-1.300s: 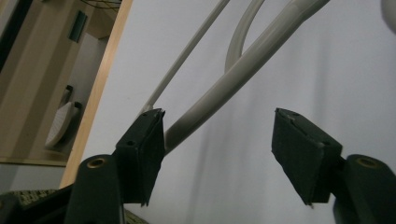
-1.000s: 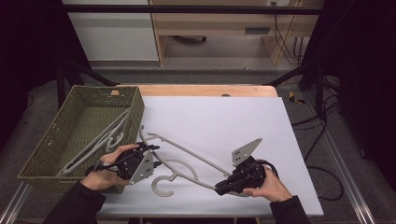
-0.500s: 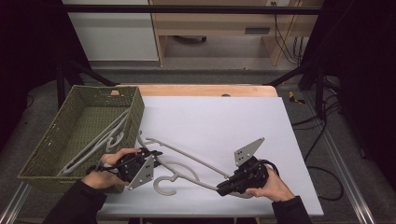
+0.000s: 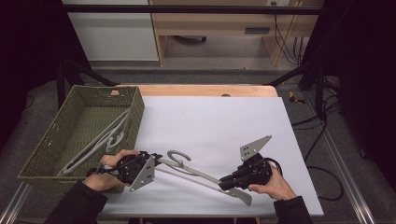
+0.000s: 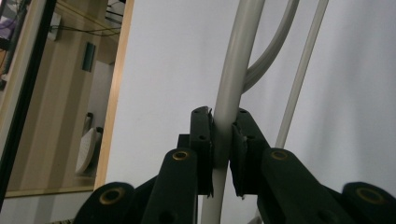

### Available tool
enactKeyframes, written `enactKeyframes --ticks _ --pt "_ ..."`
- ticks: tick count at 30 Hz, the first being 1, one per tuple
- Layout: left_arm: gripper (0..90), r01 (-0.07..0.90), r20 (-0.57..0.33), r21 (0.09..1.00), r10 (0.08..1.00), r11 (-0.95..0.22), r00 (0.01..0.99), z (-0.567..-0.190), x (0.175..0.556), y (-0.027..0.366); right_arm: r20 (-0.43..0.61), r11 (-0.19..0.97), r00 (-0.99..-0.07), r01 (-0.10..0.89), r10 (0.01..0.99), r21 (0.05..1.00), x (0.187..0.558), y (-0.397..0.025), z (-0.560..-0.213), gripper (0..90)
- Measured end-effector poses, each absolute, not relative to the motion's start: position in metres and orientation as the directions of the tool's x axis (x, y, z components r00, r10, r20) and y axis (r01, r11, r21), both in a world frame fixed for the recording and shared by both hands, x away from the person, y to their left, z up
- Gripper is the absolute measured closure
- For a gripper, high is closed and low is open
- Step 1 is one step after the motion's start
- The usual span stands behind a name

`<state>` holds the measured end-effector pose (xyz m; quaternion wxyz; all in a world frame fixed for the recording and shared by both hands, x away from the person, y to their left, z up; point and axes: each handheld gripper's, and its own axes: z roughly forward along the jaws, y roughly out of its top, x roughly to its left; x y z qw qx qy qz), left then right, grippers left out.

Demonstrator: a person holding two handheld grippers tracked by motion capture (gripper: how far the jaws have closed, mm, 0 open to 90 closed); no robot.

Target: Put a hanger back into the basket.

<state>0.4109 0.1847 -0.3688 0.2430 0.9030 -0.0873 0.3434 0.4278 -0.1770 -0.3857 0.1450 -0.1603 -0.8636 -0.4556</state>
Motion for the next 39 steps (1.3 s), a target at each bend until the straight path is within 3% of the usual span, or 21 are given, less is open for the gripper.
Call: enactKeyframes --ticks 12,16,19,25,30,39 --pt "82.6 -0.175 0.552 0.444 0.114 -0.879 0.826 -0.366 0.414 0.178 0.329 0.380 -0.900 0.421 0.285 0.823 0.430 -0.194 -0.378 75.1" --pt "82.6 -0.093 0.513 0.489 0.200 -0.867 0.835 -0.366 0.417 0.174 0.255 0.260 -0.869 0.386 0.424 0.885 0.430 -0.203 -0.371 62.8" --pt "82.6 -0.026 0.496 0.504 0.264 -0.863 0.827 -0.368 0.420 0.170 0.182 0.173 -0.833 0.313 0.523 0.934 0.427 -0.213 -0.366 48.6" --pt "82.5 0.138 0.410 0.595 0.447 -0.792 0.795 -0.365 0.431 0.167 0.133 0.101 -0.734 0.265 0.666 0.959 0.425 -0.231 -0.368 27.1" --pt "82.5 0.220 0.375 0.642 0.551 -0.735 0.746 -0.352 0.437 0.168 0.139 0.068 -0.653 0.281 0.745 0.957 0.425 -0.240 -0.373 17.8" --pt "82.5 0.217 0.383 0.703 0.617 -0.678 0.688 -0.308 0.436 0.183 0.123 0.089 -0.599 0.312 0.791 0.946 0.421 -0.244 -0.385 12.4"
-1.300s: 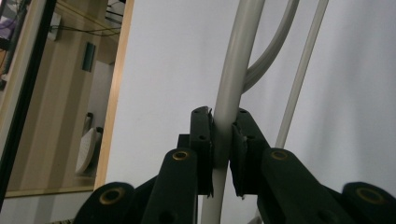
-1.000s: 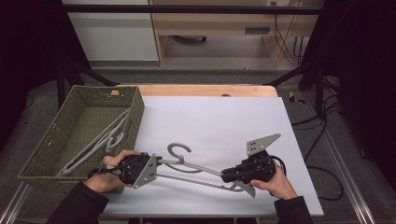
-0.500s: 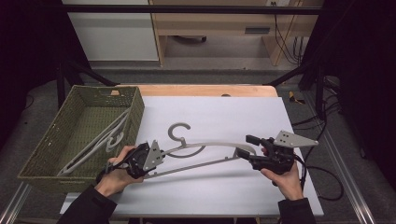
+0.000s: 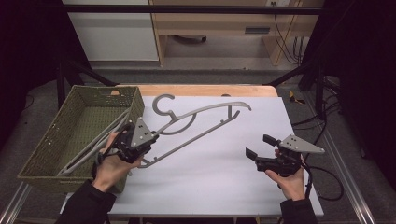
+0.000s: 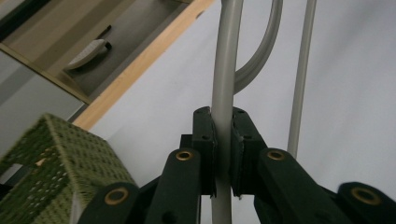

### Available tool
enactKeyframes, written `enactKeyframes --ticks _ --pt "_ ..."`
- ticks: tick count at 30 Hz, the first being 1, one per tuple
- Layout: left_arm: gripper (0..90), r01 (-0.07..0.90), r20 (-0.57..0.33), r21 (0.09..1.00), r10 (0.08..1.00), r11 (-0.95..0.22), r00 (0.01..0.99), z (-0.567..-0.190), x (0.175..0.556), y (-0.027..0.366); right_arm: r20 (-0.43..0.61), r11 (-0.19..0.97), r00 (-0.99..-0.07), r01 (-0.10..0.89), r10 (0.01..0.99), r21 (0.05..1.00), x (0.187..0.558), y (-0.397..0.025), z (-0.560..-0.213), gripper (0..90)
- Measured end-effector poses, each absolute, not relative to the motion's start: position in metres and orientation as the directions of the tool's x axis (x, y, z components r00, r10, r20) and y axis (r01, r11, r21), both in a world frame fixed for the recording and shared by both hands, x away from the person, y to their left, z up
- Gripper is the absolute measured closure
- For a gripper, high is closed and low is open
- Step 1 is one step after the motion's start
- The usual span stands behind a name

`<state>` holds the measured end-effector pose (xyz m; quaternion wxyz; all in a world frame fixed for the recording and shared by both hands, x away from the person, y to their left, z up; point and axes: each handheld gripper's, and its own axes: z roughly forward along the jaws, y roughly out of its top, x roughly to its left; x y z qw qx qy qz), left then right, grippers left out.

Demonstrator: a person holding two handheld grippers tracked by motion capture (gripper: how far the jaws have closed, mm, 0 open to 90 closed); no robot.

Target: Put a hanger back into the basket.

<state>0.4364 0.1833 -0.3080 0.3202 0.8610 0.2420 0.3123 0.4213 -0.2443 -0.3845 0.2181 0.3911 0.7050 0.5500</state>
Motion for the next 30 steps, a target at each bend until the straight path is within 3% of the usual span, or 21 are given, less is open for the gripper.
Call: enactKeyframes --ticks 15,30 --pt "82.6 0.236 0.402 0.746 0.703 -0.623 0.587 -0.250 0.436 0.245 0.110 0.100 -0.554 0.336 0.825 0.937 0.419 -0.249 -0.392 8.0" --pt "82.6 0.320 0.401 0.754 0.788 -0.574 0.467 -0.244 0.447 0.314 0.113 0.103 -0.546 0.349 0.830 0.931 0.419 -0.248 -0.394 5.7"
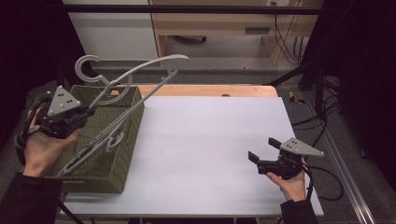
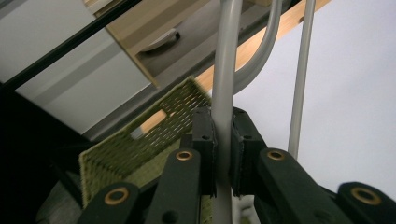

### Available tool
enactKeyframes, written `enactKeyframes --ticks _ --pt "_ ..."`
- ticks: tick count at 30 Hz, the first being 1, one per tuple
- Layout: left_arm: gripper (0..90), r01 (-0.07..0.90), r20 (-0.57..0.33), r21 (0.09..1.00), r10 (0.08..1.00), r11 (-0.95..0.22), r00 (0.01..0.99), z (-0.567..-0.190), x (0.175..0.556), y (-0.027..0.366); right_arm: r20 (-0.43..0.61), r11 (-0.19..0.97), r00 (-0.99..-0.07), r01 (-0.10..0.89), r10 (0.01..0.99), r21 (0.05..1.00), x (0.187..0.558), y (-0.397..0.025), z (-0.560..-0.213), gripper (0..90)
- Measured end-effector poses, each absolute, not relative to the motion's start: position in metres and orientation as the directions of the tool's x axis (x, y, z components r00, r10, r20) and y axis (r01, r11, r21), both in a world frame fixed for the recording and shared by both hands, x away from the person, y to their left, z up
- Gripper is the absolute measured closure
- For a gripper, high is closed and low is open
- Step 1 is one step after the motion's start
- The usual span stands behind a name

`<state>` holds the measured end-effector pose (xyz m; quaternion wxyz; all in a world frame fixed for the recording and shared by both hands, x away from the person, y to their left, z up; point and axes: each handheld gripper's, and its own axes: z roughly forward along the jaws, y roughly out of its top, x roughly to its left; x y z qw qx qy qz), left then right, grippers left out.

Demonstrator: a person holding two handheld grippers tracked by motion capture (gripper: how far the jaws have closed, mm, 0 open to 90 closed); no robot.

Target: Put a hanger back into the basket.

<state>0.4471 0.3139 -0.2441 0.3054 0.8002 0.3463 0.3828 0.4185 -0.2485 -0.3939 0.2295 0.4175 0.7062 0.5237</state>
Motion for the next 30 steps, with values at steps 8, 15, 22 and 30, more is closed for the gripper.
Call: enactKeyframes --ticks 8,15,22,30 --pt "82.5 0.382 0.426 0.719 0.803 -0.580 0.417 -0.264 0.455 0.348 0.112 0.104 -0.548 0.348 0.829 0.932 0.419 -0.249 -0.395 5.6" --pt "82.5 0.416 0.453 0.689 0.801 -0.594 0.392 -0.279 0.458 0.367 0.112 0.106 -0.547 0.351 0.830 0.930 0.420 -0.248 -0.395 5.5" --pt "82.5 0.455 0.488 0.650 0.793 -0.609 0.366 -0.293 0.460 0.379 0.109 0.110 -0.549 0.351 0.829 0.930 0.420 -0.247 -0.396 5.4" --pt "82.5 0.482 0.543 0.605 0.771 -0.634 0.332 -0.305 0.459 0.387 0.108 0.114 -0.552 0.353 0.827 0.929 0.421 -0.248 -0.397 5.4"
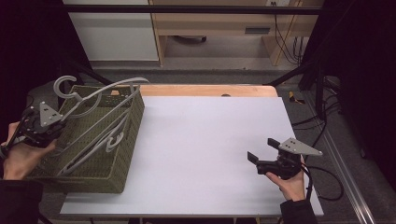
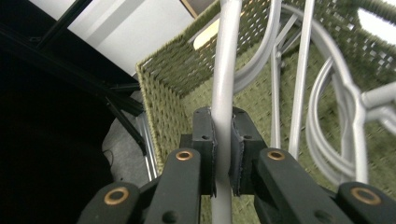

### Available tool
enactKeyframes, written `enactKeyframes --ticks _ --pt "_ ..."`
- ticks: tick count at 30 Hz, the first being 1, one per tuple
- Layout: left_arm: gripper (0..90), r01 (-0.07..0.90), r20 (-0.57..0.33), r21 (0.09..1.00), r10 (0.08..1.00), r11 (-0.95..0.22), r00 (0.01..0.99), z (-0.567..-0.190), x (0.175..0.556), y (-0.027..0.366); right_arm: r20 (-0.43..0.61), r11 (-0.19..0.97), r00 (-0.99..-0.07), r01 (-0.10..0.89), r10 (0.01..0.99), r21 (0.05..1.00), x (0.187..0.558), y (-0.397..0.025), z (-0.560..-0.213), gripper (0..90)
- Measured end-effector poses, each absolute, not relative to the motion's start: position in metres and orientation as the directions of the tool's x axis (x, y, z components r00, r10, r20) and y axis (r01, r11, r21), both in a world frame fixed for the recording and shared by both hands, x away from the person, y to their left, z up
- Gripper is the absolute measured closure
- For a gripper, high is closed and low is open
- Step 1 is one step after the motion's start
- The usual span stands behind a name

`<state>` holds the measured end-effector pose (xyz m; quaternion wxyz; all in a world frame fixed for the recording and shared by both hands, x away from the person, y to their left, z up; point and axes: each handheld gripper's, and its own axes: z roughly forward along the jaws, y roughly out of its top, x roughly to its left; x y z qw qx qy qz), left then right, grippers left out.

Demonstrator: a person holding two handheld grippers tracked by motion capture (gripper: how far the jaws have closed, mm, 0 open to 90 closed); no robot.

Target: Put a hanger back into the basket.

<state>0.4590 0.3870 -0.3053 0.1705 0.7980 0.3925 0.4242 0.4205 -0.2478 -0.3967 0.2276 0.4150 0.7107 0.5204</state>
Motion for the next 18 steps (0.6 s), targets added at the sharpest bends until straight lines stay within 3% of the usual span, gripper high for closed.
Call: enactKeyframes --ticks 18 --pt "82.5 0.558 0.567 0.560 0.774 -0.613 0.281 -0.332 0.461 0.407 0.108 0.118 -0.551 0.358 0.828 0.926 0.421 -0.246 -0.398 5.3"
